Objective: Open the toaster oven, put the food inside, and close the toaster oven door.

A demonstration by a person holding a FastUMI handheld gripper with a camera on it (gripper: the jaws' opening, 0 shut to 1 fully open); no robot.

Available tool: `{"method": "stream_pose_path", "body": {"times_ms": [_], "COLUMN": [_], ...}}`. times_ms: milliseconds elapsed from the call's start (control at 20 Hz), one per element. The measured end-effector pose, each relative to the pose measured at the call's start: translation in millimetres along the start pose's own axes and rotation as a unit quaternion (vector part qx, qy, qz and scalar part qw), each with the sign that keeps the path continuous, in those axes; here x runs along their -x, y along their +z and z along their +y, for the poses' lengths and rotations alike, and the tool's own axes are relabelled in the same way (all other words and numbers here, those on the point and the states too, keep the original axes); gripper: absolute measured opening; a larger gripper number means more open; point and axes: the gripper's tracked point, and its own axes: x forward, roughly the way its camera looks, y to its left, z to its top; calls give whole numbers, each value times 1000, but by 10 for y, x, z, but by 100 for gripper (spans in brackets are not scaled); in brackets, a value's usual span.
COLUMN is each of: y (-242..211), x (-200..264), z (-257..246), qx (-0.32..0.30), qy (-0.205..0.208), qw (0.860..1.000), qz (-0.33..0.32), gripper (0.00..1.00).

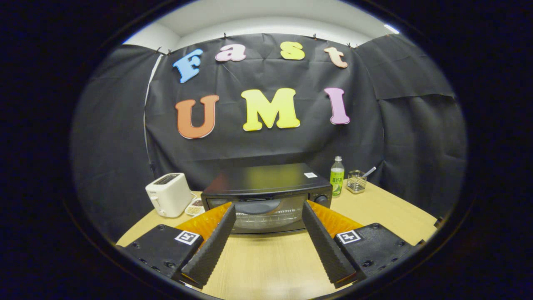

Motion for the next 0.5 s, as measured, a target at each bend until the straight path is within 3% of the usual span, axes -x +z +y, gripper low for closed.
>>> {"method": "stream_pose_path", "body": {"times_ms": [200, 500], "y": [375, 780], "x": [595, 1403], "z": [-106, -428], "qx": [1, 13], "qy": [19, 10], "qw": [1000, 997], "qz": [-22, -71], "gripper": [100, 100]}}
